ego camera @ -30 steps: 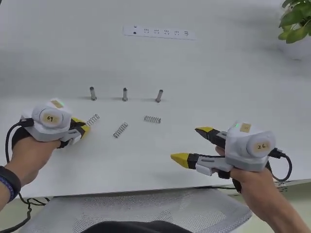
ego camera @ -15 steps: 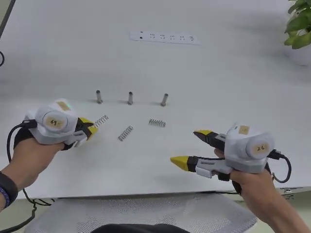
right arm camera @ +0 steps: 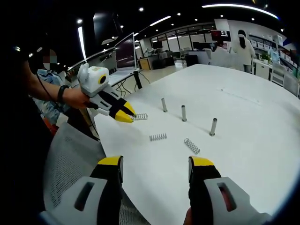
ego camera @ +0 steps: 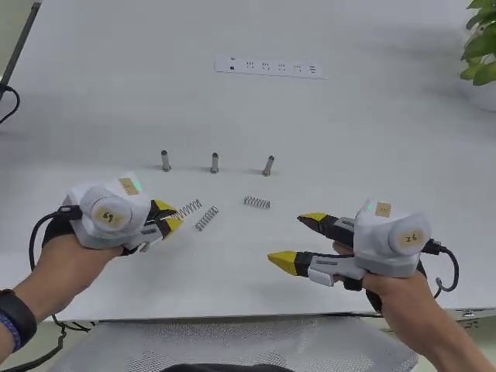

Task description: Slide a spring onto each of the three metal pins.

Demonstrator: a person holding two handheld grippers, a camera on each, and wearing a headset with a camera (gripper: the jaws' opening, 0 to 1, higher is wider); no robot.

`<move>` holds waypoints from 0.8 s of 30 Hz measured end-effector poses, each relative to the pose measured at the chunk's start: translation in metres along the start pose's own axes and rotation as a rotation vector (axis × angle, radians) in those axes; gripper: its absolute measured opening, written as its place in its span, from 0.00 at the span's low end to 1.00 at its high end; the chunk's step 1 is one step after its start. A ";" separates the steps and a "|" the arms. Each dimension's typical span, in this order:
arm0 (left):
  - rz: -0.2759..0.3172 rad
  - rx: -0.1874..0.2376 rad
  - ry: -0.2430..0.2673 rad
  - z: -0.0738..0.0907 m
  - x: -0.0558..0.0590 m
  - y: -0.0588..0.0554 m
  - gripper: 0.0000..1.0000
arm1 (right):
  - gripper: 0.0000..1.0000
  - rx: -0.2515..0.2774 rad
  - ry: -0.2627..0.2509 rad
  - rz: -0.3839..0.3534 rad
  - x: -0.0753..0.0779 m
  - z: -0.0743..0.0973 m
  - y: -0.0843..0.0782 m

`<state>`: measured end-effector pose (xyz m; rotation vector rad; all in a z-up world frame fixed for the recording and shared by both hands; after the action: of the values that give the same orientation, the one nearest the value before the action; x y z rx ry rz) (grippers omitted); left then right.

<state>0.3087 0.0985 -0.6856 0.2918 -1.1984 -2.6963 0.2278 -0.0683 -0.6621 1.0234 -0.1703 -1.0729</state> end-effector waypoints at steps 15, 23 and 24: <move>-0.090 0.047 -0.074 -0.005 0.029 0.028 0.02 | 0.42 0.014 0.085 0.025 -0.012 -0.011 0.007; -0.151 0.067 -0.125 -0.007 0.046 0.044 0.02 | 0.34 0.032 0.151 0.010 -0.022 -0.014 0.011; -0.156 0.069 -0.129 -0.007 0.048 0.045 0.02 | 0.33 0.032 0.153 0.010 -0.022 -0.014 0.011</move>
<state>0.2681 0.0526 -0.6615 0.2330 -1.3601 -2.8490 0.2316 -0.0414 -0.6542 1.1283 -0.0688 -0.9813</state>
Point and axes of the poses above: the centre of the closed fingertips' face, and the gripper's own axes: z roughly backward along the fingers, x roughly to its right, y roughly out of its top, the point moved 3 cm from there along z, roughly backward along the fingers, and after that the axes turned 7 degrees about -z, right-handed, at the moved point
